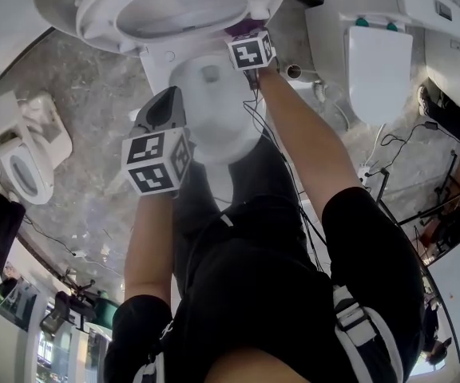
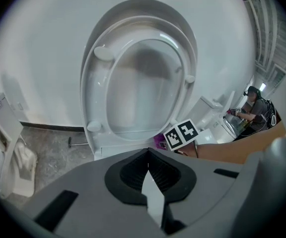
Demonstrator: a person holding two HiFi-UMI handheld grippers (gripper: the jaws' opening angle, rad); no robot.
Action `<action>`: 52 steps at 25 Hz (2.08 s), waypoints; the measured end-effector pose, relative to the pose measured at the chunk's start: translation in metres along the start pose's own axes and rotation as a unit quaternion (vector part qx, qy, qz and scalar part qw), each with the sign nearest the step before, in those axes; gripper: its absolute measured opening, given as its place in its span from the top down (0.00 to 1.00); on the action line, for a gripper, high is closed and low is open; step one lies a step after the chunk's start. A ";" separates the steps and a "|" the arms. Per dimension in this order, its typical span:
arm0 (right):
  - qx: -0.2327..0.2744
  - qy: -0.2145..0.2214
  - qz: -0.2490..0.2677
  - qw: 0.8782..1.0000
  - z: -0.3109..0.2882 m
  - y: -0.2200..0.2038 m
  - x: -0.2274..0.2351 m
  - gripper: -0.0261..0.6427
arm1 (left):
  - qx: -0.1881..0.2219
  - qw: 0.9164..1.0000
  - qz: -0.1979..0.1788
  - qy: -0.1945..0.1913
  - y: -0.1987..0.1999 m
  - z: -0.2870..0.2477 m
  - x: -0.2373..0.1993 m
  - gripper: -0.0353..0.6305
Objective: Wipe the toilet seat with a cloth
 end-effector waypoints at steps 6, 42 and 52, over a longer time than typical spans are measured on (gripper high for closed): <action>-0.014 -0.036 0.003 0.999 0.010 0.002 0.018 0.89 | 0.002 1.000 -0.003 0.003 0.010 0.000 0.015 0.93; 0.029 -0.130 0.015 0.991 0.130 0.104 0.018 0.89 | 0.055 0.998 0.023 0.007 0.061 0.080 0.021 0.93; 0.063 -0.159 -0.094 0.981 0.148 0.120 0.018 0.89 | 0.060 0.998 0.021 0.003 0.062 0.093 0.020 0.93</action>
Point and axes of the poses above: the fingertips, and each gripper's own axes: z backward along the fingers, x to its right, y out of its top, the point moved 6 cm from there along z, backward along the fingers, and after that the axes turned 10 degrees about x, right-handed, at the moved point
